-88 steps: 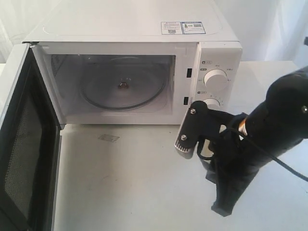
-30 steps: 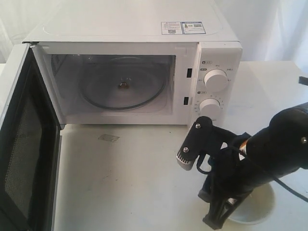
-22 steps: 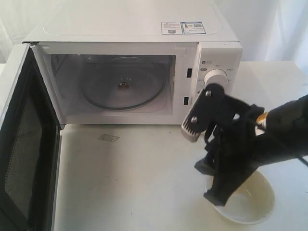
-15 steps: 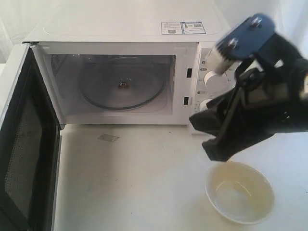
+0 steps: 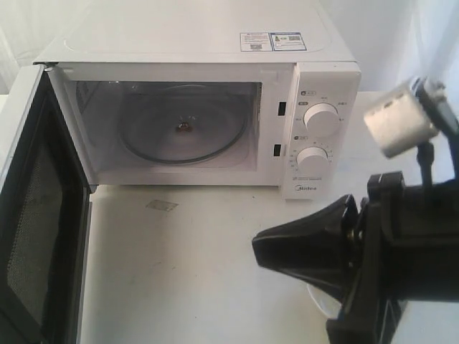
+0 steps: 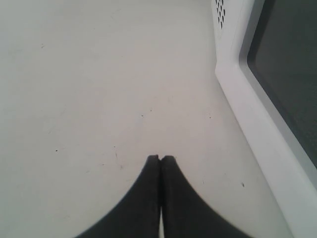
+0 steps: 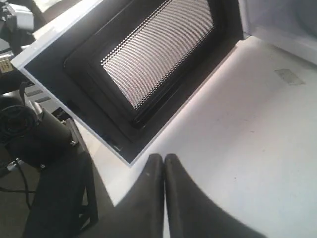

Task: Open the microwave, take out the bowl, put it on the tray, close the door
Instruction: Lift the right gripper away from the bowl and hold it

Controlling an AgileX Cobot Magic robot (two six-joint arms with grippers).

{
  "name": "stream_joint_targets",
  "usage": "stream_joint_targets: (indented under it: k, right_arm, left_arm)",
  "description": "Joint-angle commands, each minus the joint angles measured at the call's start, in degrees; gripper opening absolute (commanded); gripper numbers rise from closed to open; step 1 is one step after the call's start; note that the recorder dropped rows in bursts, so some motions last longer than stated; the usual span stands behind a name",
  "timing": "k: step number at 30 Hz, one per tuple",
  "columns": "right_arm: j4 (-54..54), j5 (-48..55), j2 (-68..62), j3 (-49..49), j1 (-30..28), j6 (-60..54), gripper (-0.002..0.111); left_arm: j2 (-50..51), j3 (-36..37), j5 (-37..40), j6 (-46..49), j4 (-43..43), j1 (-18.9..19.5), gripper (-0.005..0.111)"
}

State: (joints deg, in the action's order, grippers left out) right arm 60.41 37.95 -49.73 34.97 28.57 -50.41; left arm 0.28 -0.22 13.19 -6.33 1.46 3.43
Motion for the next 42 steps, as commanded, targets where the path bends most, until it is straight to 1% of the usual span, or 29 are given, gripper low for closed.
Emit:
stream_joint_targets:
  k: [1,7,10,14,16,19,24,25,26,27,28,31,34,37,40,42]
  right_arm:
    - [11.3,-3.7,0.3,-6.3,0.1,-11.7,0.0]
    - [12.0,-3.7,0.3,-13.1,0.1,-15.6,0.0]
    - [14.4,-6.0,0.3,-15.8,0.1,-18.1,0.0]
    - [17.4,-7.7,0.3,-18.0,0.1,-21.8,0.0]
    - [17.5,-7.9,0.3,-18.3,0.1,-21.8,0.0]
    - [17.5,-8.2,0.3,-18.3,0.1,-21.8,0.0]
    - [19.2,-8.5,0.3,-18.3,0.1,-24.0,0.0]
    - [19.6,-8.4,0.3,-18.3,0.1,-24.7,0.0]
    - [20.0,-8.4,0.3,-18.3,0.1,-25.1,0.0]
    - [20.3,-8.4,0.3,-18.3,0.1,-25.4,0.0]
    - [20.4,-8.4,0.3,-18.3,0.1,-25.6,0.0]
    - [20.8,-7.9,0.3,-18.3,0.1,-25.9,0.0]
    - [21.2,-7.1,0.3,-18.3,0.1,-26.4,0.0]
    - [21.2,-6.2,0.3,-18.3,0.1,-26.9,0.0]
    - [21.2,-5.6,0.3,-18.3,0.1,-26.9,0.0]
    - [21.5,-5.5,0.3,-18.3,0.1,-28.1,0.0]
  left_arm:
    - [-0.3,0.2,0.1,0.2,0.3,-0.1,0.0]
    - [-0.3,0.2,0.1,0.2,0.3,-0.1,0.0]
    - [-0.3,0.2,0.1,0.2,0.3,-0.1,0.0]
    - [-0.3,0.2,0.1,0.2,0.3,-0.1,0.0]
    - [-0.3,0.2,-0.9,0.2,0.3,-0.1,0.0]
    - [-0.3,0.2,-7.4,-0.7,1.3,-0.1,0.0]
    - [-0.3,0.2,-30.0,-10.5,3.2,-0.1,0.0]
    - [-0.3,0.2,-33.2,-11.7,3.2,-0.1,0.0]
    - [-0.3,0.0,-35.2,-12.3,3.0,-0.1,0.0]
    - [-0.3,-1.9,-34.3,-12.8,3.0,-0.1,0.0]
    - [-0.3,-4.5,-32.2,-13.2,3.0,-0.1,0.0]
    - [0.8,-13.8,-20.3,-13.2,3.0,-0.1,0.0]
    - [5.3,-23.9,-5.3,-13.2,3.0,-0.1,0.0]
    - [11.1,-34.3,14.6,-11.3,3.0,-0.1,0.0]
    - [18.2,-42.3,36.6,-2.7,3.2,-0.1,0.0]
    - [21.5,-44.4,44.0,1.4,3.2,-0.1,0.0]
